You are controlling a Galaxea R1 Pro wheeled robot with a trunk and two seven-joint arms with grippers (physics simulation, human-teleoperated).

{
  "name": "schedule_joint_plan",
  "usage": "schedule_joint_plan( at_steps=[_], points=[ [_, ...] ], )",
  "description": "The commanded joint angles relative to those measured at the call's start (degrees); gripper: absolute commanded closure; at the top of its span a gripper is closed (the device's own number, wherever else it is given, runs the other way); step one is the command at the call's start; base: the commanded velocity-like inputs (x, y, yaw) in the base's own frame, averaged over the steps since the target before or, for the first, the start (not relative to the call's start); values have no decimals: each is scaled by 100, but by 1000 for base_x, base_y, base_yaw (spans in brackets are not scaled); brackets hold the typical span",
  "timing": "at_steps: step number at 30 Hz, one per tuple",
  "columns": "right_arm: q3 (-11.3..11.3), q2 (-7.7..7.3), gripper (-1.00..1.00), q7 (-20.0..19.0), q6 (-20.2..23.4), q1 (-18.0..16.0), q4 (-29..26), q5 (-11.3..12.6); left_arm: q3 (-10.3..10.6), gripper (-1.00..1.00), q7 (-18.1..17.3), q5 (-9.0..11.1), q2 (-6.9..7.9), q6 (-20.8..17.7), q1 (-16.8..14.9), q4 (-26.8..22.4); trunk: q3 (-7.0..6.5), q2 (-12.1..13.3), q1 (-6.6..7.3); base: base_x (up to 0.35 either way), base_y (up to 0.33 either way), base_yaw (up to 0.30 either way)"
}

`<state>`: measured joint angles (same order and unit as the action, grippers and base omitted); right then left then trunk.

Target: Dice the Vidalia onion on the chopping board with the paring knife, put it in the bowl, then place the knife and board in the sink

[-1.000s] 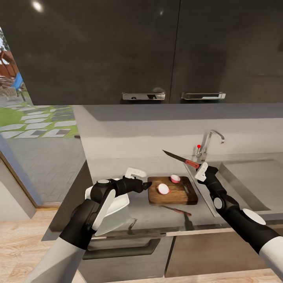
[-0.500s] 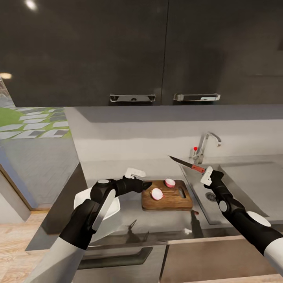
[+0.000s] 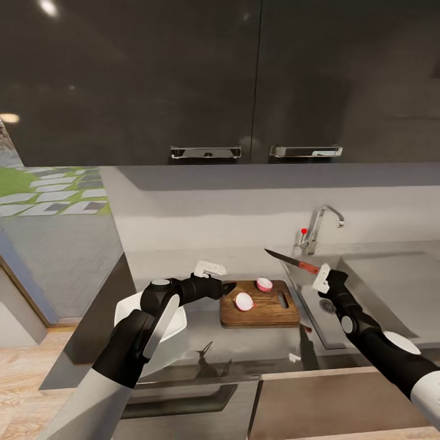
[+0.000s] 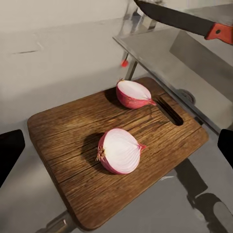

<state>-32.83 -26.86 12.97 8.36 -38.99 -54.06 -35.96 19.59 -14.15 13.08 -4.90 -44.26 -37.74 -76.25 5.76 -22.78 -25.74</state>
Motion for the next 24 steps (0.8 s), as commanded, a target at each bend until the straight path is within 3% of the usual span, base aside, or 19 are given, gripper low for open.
schedule_joint_plan(
  at_steps=[1,11,24],
  points=[
    [-88,-8,100,36,60,-7,17,-60,-3,-100,-12,2,-2,-30,-6,-4,13,-14,-4,0,-11,0],
    [-478,-5,100,141,73,-4,84,-67,-7,-100,-9,2,-2,-30,-6,-4,13,-14,-4,0,-63,0],
    [-630,-4,100,395,95,-3,217,-127,-8,-100,-9,2,-2,-30,-6,-4,13,-14,-4,0,-4,0]
  ],
)
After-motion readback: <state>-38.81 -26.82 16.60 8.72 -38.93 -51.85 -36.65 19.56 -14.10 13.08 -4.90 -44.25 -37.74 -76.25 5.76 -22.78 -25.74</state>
